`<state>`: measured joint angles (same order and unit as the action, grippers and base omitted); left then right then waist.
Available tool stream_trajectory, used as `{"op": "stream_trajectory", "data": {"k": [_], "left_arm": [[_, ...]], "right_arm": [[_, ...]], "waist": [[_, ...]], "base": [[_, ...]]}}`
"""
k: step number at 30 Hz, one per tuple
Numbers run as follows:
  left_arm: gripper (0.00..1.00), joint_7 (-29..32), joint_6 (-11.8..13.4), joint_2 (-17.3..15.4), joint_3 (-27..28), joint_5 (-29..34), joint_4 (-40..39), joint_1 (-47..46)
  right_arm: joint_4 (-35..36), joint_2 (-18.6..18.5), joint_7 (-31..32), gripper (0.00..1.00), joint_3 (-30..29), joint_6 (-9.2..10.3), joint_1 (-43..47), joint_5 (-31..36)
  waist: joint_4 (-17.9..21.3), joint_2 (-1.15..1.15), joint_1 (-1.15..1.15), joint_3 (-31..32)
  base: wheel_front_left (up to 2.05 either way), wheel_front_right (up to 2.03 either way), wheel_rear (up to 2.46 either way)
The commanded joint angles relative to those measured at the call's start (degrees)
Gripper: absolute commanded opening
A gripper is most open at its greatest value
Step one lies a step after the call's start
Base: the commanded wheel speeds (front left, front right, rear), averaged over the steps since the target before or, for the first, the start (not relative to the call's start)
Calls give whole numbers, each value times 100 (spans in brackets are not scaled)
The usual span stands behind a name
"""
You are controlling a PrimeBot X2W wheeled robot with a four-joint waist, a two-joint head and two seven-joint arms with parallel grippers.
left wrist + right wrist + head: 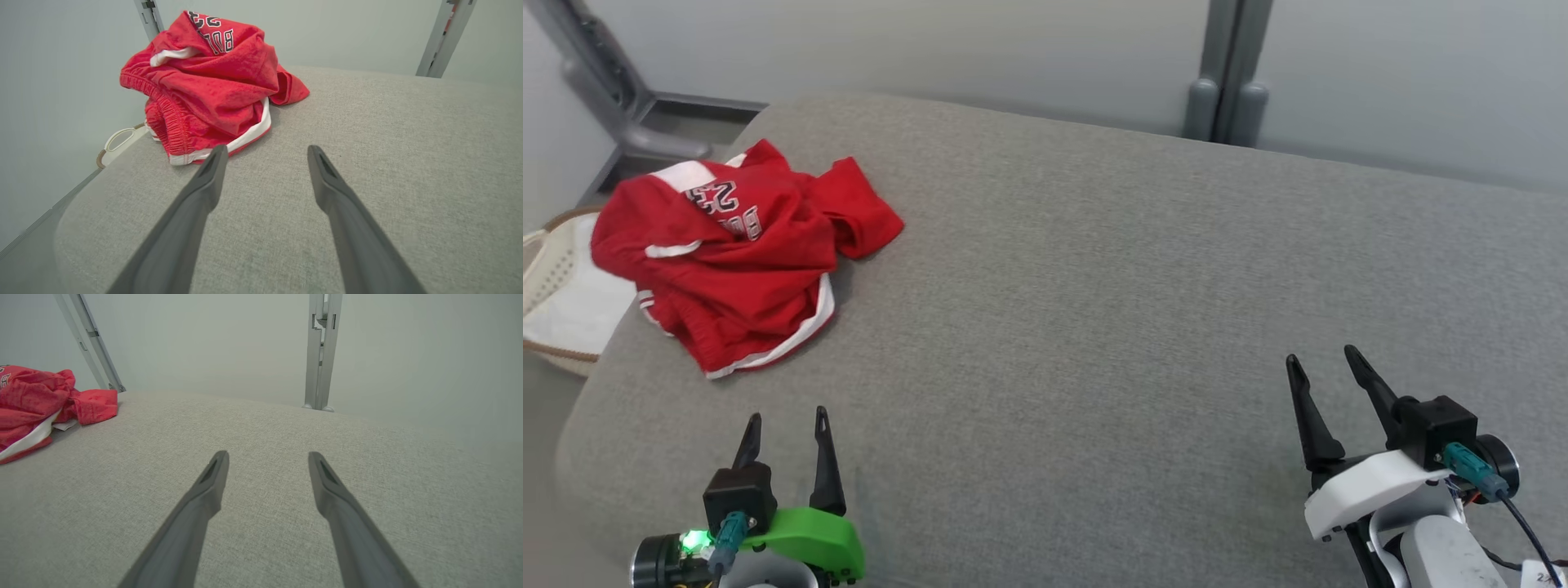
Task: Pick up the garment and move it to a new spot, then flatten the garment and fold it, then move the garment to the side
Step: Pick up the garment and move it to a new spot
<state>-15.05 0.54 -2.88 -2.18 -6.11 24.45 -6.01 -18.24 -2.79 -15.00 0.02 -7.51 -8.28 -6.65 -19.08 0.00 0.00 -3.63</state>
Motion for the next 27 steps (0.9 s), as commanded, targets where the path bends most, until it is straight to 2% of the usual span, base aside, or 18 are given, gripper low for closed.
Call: {"op": "stream_trajectory", "data": {"k": [1, 5, 12, 17, 20, 27], "left_arm": [[100, -20, 8, -4, -11, 44, 16, 69], [100, -19, 71, -6, 109, -15, -16, 143], [100, -14, 351, -2, 485, -379, -293, 442], [100, -13, 414, -5, 595, -565, -384, 579], [100, -14, 396, -5, 585, -639, -400, 497], [100, -13, 53, -6, 507, -730, -113, -137]], "right_arm": [[-35, -27, -27, 100, -7, 4, -56, -10], [-67, -27, -26, 100, 142, 4, -81, -40], [-246, -73, -27, 100, 573, 5, -359, -26], [-340, -130, -27, 100, 720, 5, -488, -50], [-355, -183, -27, 100, 750, 5, -522, -60], [-213, -372, -27, 100, 610, 5, -434, 32]], "waist": [[-816, 0, 0, -193], [-1193, 0, 0, -233], [-1291, 0, 0, -414], [-1308, 0, 0, -478], [-1307, 0, 0, -528], [-1288, 0, 0, -764]], "base": [[0, 0, 0], [0, 0, 0], [0, 0, 0], [0, 0, 0], [0, 0, 0], [0, 0, 0]]}}
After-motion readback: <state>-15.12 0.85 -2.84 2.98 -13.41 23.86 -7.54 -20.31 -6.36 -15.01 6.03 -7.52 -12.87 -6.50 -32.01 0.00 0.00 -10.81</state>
